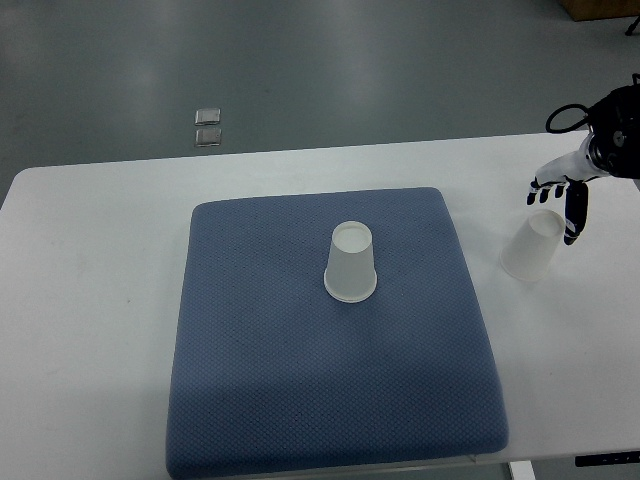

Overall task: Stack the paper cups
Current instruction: 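Lower the right hand and close its fingers around the white cup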

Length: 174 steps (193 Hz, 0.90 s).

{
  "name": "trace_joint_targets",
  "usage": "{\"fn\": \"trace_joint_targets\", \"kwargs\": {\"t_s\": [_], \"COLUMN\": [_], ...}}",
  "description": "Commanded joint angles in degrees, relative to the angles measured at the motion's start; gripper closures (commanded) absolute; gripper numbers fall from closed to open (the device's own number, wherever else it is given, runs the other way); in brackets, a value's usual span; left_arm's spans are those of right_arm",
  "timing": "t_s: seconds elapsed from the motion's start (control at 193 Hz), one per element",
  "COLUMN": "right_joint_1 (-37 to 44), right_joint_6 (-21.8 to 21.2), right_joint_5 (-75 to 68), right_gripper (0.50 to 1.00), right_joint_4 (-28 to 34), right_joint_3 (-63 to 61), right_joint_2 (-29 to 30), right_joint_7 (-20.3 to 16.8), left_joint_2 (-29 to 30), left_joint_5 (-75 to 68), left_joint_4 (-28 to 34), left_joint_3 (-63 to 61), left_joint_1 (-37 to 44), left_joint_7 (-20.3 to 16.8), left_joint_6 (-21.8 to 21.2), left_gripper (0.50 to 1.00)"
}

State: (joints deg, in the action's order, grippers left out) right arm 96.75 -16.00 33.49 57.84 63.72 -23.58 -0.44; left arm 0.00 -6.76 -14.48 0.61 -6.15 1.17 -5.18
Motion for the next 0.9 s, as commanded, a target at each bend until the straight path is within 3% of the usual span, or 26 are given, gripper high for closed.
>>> {"fn": "trace_joint_targets", "kwargs": {"t_s": [0.0, 0.896], "right_joint_1": [-1.39, -6.84], "right_joint_6": [1.14, 3.08], "right_joint_5": [0.00, -2.28], "right_gripper": [0.585, 0.587], "right_joint_4": [-0.79, -4.22], "right_joint_3": [0.00, -3.34], "right_joint_2": [-0.06, 2.49], "right_joint_7": [0.00, -1.05], "left_joint_2": [0.00, 0.00], "left_joint_5": [0.00, 0.00], "left_joint_4": [0.07, 0.16], "left_joint_3": [0.00, 0.00], "left_joint_1": [0.00, 0.26], "left_joint_7": [0.06, -0.03], "left_joint_6": [0.00, 0.00], "left_gripper": [0.500, 0.500]}}
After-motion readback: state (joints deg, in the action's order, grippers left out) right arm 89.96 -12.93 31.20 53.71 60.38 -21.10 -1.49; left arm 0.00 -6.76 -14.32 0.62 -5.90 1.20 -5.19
